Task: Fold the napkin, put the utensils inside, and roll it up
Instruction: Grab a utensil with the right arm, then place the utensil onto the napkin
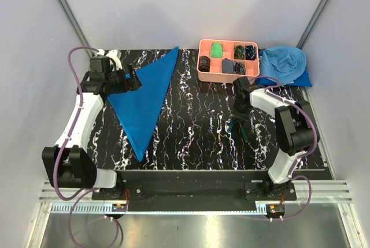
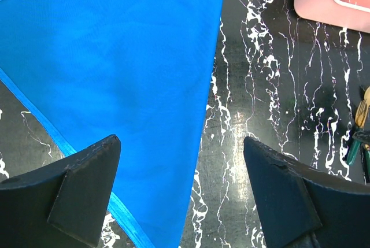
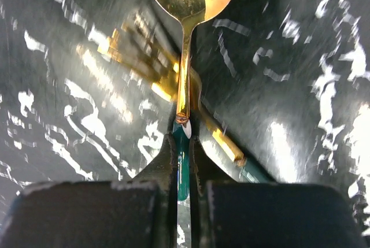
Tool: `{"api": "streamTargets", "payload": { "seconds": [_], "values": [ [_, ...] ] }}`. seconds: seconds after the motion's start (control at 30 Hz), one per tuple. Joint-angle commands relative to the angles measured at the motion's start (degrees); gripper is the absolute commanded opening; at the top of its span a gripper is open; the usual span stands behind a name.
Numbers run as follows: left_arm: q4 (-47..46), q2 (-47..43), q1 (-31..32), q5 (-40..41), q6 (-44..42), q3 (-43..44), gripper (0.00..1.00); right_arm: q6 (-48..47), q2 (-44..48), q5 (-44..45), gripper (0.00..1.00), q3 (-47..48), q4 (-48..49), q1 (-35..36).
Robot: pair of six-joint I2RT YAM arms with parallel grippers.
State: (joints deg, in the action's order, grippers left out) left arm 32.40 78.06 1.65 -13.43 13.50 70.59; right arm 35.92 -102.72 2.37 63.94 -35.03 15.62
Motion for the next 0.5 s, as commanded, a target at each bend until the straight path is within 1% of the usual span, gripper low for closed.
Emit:
{"api": "streamTargets", "payload": {
  "seconds": [0.0, 0.1, 0.13, 0.17, 0.23, 0.33, 0.4, 0.43, 0.47],
  "values": [
    [-3.05, -2.48, -0.77, -2.74, 0.39, 1.57, 0.90, 1.25, 6.12, 1.94, 0.00, 2.76, -2.94, 4.33],
    [-3.05, -2.39, -0.95, -3.18, 0.39, 1.57, 0.90, 3.45, 6.92, 1.67, 0.00, 4.87, -3.12, 9.07],
    [-3.05, -2.48, -0.95, -3.27, 0.39, 1.57, 0.91, 4.06, 6.57, 1.50, 0.00, 5.57, -3.21, 10.30],
    [-3.05, -2.48, -1.03, -3.27, 0.48, 1.57, 0.90, 5.03, 5.61, 1.15, 0.00, 7.41, -3.12, 13.27],
    [-3.05, -2.39, -1.21, -3.35, 0.48, 1.57, 0.91, 5.74, 4.11, 0.09, 0.00, 9.78, -2.77, 16.01],
    [-3.13, -2.30, -1.39, -3.62, 0.57, 1.57, 0.91, 6.79, -0.19, -2.10, 0.00, 15.41, -0.49, 20.41],
    [-3.22, -2.39, -1.39, -3.88, 0.74, 1.57, 0.91, 6.79, -5.11, -4.30, 0.00, 21.46, 0.83, 23.56],
    [-3.22, -2.39, -1.47, -3.97, 0.74, 1.48, 0.91, 6.27, -9.21, -4.91, 0.00, 24.18, 0.84, 24.45],
    [-3.31, -2.30, -1.47, -3.97, 0.74, 1.40, 0.91, 6.18, -11.34, -6.40, 0.00, 29.52, 0.92, 25.42]
  ]
}}
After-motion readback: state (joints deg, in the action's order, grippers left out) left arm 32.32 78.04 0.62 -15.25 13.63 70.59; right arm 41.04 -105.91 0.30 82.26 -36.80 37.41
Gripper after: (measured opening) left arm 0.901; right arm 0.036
